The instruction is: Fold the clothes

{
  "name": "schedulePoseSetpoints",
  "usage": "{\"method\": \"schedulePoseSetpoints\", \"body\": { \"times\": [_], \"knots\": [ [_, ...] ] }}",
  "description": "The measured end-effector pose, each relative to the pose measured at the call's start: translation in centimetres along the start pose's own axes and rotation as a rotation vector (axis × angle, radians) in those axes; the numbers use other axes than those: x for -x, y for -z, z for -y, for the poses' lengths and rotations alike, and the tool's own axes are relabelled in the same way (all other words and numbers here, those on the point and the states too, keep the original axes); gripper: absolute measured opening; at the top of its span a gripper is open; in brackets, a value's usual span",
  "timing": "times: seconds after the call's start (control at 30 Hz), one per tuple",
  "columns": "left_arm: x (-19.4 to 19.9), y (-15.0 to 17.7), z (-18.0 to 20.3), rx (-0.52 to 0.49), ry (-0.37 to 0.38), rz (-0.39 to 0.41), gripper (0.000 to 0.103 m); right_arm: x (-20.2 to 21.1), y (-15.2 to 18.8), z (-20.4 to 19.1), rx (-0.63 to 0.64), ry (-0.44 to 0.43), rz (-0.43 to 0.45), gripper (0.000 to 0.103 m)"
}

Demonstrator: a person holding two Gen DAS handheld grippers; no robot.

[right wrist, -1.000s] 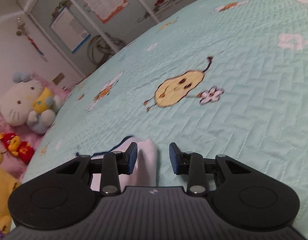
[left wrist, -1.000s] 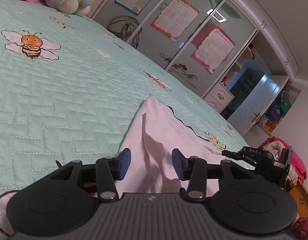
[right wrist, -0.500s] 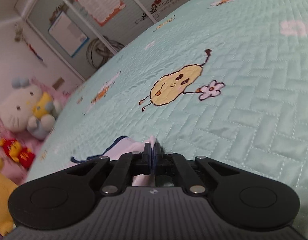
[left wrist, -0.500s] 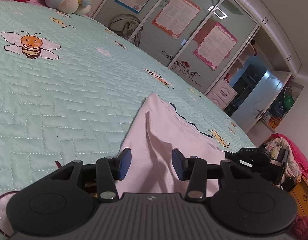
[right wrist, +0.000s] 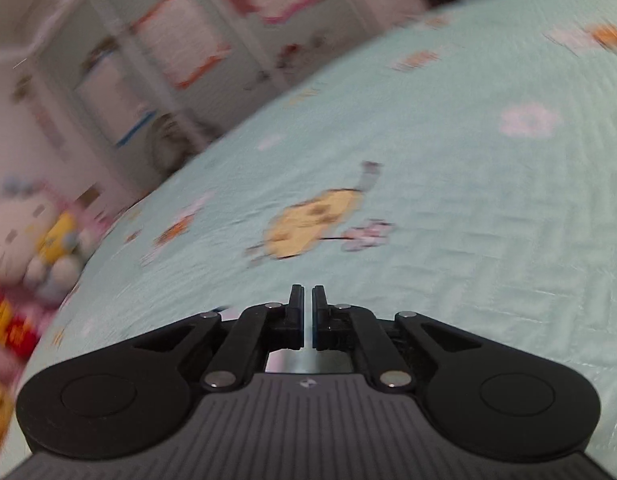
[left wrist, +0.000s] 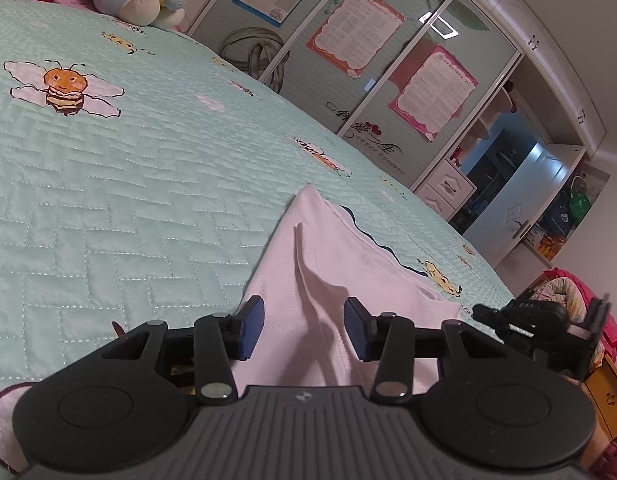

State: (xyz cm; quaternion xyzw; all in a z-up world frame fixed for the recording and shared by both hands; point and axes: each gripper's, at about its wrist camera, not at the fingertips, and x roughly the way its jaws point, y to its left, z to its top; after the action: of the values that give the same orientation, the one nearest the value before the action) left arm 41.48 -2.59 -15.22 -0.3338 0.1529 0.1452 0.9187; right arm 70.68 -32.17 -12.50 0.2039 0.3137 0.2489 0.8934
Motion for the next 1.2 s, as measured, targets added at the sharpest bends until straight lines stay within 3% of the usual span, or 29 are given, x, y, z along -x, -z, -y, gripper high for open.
{"method": "schedulePoseSetpoints", "body": {
  "times": [0.07,0.13,0.27,0.43,0.57,0.77,0.83,0.9,1.0,1.1,1.2],
  "knots": [
    [0.0,0.0,0.0,-0.002,-0.001,0.000,0.047,-0.3,0.5,-1.4,0.048,-0.059,-0.062,0.003],
    [0.0,0.0,0.0,-0.002,-0.002,0.000,0.047,-1.7,0.9,-1.6,0.075,-0.024,-0.125,0.001],
    [0.0,0.0,-0.1,-0.002,-0.002,0.000,0.047,-1.2,0.7,-0.8,0.029,-0.008,-0.089,0.001],
    [0.0,0.0,-0.5,0.010,0.004,0.000,0.048,1.4,0.7,-0.7,0.012,-0.014,-0.039,0.013],
    [-0.1,-0.1,-0.4,0.011,0.005,-0.003,0.048,7.7,2.9,-1.5,0.026,-0.019,-0.041,0.017],
    [-0.2,-0.2,-0.6,0.028,0.003,-0.009,0.046,21.8,9.9,-2.9,0.048,-0.035,-0.046,0.023],
    [-0.3,-0.3,-0.4,0.022,-0.002,-0.018,0.047,26.7,12.6,-3.3,0.080,-0.001,-0.039,0.025],
    [-0.4,-0.3,-0.1,0.004,-0.011,-0.032,0.048,31.4,15.3,-3.7,0.119,0.048,-0.030,0.035],
    [-0.2,-1.0,1.1,-0.100,-0.027,-0.102,0.050,37.0,18.5,-3.3,0.129,0.121,-0.021,0.041],
    [1.9,-1.7,1.7,-0.164,-0.065,-0.150,0.049,40.3,21.2,-2.1,0.103,0.165,-0.048,0.043],
    [5.6,-2.7,1.0,-0.116,-0.071,-0.149,0.050,42.6,23.8,-0.9,0.076,0.203,-0.081,0.044]
  ]
}}
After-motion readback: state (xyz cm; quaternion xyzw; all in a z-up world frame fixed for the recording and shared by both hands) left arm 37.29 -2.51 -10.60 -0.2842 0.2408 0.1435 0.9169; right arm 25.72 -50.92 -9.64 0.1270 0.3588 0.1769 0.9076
